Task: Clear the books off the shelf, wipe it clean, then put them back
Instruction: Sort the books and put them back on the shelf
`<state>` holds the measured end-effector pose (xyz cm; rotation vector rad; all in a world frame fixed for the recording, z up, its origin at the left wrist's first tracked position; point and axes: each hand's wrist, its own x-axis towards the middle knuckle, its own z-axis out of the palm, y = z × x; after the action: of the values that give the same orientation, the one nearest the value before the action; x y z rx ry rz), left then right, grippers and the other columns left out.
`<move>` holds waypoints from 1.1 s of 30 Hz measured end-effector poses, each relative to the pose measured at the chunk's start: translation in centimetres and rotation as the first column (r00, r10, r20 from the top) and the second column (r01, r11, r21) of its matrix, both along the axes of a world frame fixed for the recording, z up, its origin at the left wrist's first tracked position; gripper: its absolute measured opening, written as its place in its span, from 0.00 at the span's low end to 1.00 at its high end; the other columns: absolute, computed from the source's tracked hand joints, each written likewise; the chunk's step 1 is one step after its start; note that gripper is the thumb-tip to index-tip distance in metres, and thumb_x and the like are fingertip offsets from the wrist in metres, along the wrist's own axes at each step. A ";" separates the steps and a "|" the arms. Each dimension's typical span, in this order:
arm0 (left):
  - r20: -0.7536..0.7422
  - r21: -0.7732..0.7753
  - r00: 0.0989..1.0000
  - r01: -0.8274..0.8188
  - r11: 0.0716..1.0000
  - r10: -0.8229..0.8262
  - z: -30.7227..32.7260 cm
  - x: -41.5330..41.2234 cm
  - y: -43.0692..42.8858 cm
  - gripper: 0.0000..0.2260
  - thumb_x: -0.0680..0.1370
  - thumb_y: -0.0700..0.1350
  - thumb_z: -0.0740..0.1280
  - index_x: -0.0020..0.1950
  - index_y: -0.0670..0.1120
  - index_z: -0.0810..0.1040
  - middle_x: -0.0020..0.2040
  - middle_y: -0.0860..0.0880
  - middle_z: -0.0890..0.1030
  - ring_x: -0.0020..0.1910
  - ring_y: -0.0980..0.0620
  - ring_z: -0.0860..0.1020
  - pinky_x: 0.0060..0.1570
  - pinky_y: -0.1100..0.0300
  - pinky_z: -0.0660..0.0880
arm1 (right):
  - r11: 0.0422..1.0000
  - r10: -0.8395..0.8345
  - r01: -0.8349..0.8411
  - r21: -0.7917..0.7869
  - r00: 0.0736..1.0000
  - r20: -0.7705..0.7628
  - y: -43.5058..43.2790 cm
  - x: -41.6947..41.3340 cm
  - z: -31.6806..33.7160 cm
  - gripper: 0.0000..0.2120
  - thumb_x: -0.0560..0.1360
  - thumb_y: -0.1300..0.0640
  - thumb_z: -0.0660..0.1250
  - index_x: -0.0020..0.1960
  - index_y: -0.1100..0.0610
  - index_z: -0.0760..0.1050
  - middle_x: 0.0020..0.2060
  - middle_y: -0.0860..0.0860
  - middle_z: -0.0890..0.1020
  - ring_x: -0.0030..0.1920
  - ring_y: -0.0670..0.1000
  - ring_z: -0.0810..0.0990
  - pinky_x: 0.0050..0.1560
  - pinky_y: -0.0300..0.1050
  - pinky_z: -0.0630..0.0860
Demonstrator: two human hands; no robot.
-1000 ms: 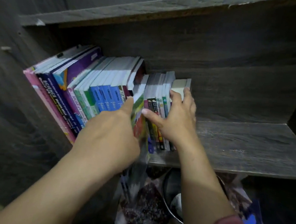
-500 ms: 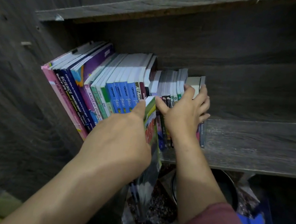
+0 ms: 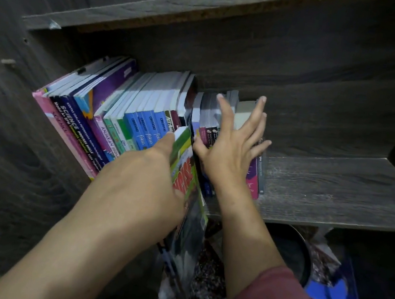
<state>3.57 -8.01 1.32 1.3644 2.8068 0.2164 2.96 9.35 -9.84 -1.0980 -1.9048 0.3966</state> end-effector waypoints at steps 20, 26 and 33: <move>0.028 0.016 0.999 0.044 0.999 -0.045 0.0 0.4 4.0 0.40 0.74 0.45 0.68 0.79 0.55 0.47 0.46 0.50 0.73 0.44 0.47 0.77 0.39 0.57 0.72 | 0.999 -0.037 0.039 -0.008 0.992 0.121 3.3 4.2 -0.1 0.47 0.59 0.42 0.77 0.72 0.40 0.58 0.77 0.56 0.44 0.74 0.62 0.47 0.69 0.65 0.56; -0.128 0.041 0.992 0.000 0.999 0.005 -2.2 -1.2 9.7 0.39 0.75 0.42 0.68 0.79 0.46 0.47 0.55 0.41 0.75 0.54 0.40 0.75 0.40 0.53 0.68 | 1.000 0.014 -0.012 -0.017 0.992 0.122 3.5 5.2 0.2 0.49 0.58 0.40 0.79 0.72 0.39 0.57 0.76 0.54 0.48 0.74 0.61 0.47 0.68 0.65 0.56; -0.178 -0.145 0.967 0.156 0.977 -0.181 -4.5 -2.8 11.3 0.51 0.71 0.47 0.76 0.79 0.43 0.40 0.65 0.38 0.68 0.59 0.38 0.75 0.47 0.50 0.74 | 0.962 0.252 -0.216 -0.167 0.938 0.239 3.7 7.4 1.5 0.67 0.58 0.46 0.82 0.73 0.33 0.32 0.76 0.50 0.39 0.75 0.58 0.38 0.72 0.66 0.51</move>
<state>0.77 3.32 -3.21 1.6627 2.7691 -0.1045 10.34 13.02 -8.35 -1.0548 -2.2807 0.5482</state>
